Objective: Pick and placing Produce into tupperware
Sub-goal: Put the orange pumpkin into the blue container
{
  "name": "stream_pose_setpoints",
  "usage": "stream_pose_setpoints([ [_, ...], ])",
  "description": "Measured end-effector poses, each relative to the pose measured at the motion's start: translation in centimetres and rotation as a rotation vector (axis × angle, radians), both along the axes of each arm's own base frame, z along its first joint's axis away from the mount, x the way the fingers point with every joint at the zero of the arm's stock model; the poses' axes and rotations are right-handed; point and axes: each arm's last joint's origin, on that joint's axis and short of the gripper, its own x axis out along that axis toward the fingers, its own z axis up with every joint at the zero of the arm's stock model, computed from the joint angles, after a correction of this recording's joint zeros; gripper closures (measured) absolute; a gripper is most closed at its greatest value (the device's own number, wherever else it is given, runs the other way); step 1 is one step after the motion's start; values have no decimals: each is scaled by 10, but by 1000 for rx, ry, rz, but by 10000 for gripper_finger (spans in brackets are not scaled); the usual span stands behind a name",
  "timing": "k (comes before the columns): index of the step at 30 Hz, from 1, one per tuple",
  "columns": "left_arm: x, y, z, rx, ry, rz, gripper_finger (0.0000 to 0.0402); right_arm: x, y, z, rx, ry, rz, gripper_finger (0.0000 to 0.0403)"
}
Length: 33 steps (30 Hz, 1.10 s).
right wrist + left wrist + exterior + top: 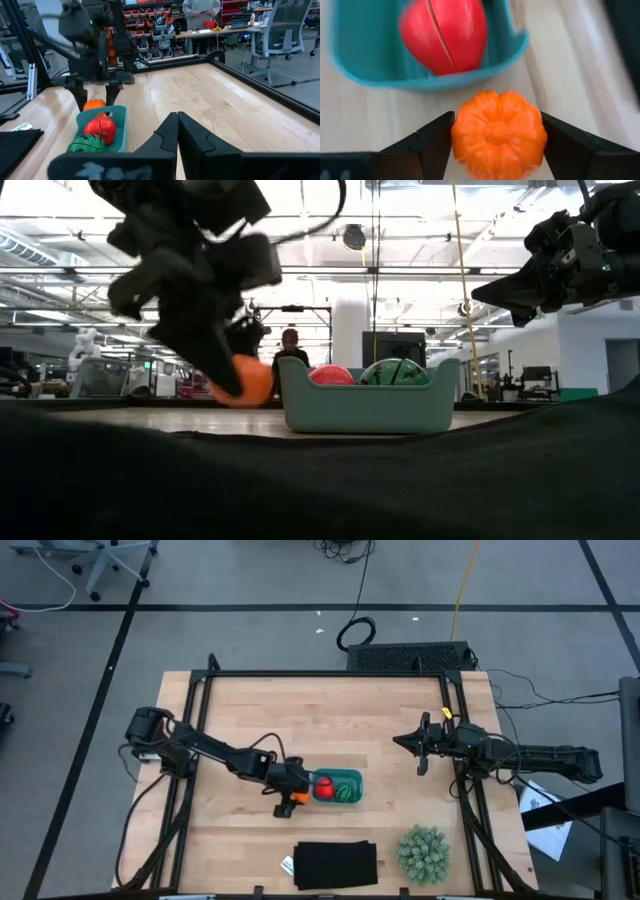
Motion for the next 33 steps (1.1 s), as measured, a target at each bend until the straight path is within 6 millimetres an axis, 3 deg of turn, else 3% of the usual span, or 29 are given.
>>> stream_pose_setpoints([
  [12, -26, 9, 59, 63, -113, 30, 146, 1, 0, 0, -6, 3, 1, 403],
  [20, -38, 20, 88, 81, -218, 28, 132, 1, 0, 0, -1, -1, 1, 403],
  [33, -65, 55, 130, 136, -356, 100, 131, 1, 0, 0, 4, 4, 0, 403],
])
